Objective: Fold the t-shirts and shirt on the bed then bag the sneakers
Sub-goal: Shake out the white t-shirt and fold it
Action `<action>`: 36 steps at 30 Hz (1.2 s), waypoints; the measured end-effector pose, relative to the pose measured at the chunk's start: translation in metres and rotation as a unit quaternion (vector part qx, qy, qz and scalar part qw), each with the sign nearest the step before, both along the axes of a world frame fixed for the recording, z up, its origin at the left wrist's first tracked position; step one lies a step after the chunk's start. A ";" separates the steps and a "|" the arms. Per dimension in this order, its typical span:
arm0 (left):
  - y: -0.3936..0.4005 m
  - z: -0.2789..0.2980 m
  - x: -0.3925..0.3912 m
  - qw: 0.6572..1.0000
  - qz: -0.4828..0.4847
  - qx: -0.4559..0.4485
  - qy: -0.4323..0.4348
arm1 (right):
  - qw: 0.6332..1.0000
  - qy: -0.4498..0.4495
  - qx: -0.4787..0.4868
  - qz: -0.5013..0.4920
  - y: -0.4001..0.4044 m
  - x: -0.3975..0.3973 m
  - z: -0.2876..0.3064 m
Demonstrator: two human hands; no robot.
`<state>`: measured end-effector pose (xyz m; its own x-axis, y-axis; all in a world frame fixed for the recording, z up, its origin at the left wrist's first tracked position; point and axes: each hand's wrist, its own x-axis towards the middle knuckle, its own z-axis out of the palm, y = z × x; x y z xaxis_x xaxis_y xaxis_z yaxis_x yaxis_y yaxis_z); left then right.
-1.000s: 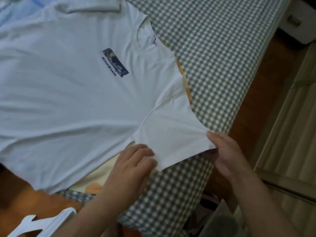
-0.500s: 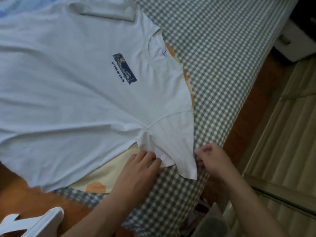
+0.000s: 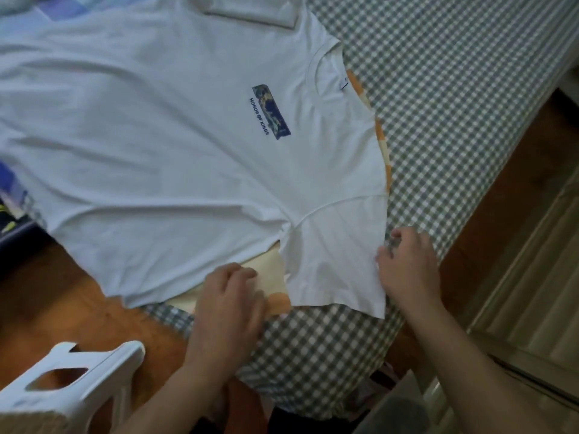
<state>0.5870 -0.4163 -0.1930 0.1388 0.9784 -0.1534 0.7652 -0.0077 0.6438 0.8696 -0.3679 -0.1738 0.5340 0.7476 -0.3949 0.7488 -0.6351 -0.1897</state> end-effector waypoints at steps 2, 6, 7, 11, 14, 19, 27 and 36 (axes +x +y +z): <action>0.006 0.002 -0.036 0.938 0.334 -0.089 -0.023 | 0.988 -0.034 0.109 0.106 -0.002 -0.032 0.009; 0.020 -0.041 -0.136 0.692 0.662 -0.252 -0.139 | 0.933 0.059 0.152 0.321 -0.018 -0.104 0.000; 0.020 -0.054 -0.156 0.683 0.653 -0.270 -0.186 | 0.923 0.063 0.143 0.352 -0.021 -0.119 -0.006; 0.026 -0.070 -0.185 0.686 0.577 -0.332 -0.293 | 0.934 0.034 0.107 0.339 -0.019 -0.153 -0.031; 0.015 -0.068 -0.186 0.699 0.545 -0.347 -0.307 | 0.952 0.023 0.124 0.280 -0.015 -0.161 -0.040; -0.015 -0.046 -0.173 0.684 0.579 -0.272 -0.350 | 0.962 0.052 0.183 0.198 -0.006 -0.159 -0.029; -0.055 -0.030 -0.202 0.725 0.635 -0.230 -0.136 | 0.920 -0.002 0.146 0.365 -0.020 -0.136 -0.029; -0.020 -0.008 -0.055 0.998 0.026 0.014 -0.058 | 0.989 -0.006 0.123 -0.080 -0.028 -0.048 -0.006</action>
<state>0.5315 -0.4359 -0.2013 0.1031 0.9884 -0.1115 0.6858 0.0106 0.7277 0.8220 -0.3955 -0.1794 0.6571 0.7253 -0.2053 0.6448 -0.6820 -0.3452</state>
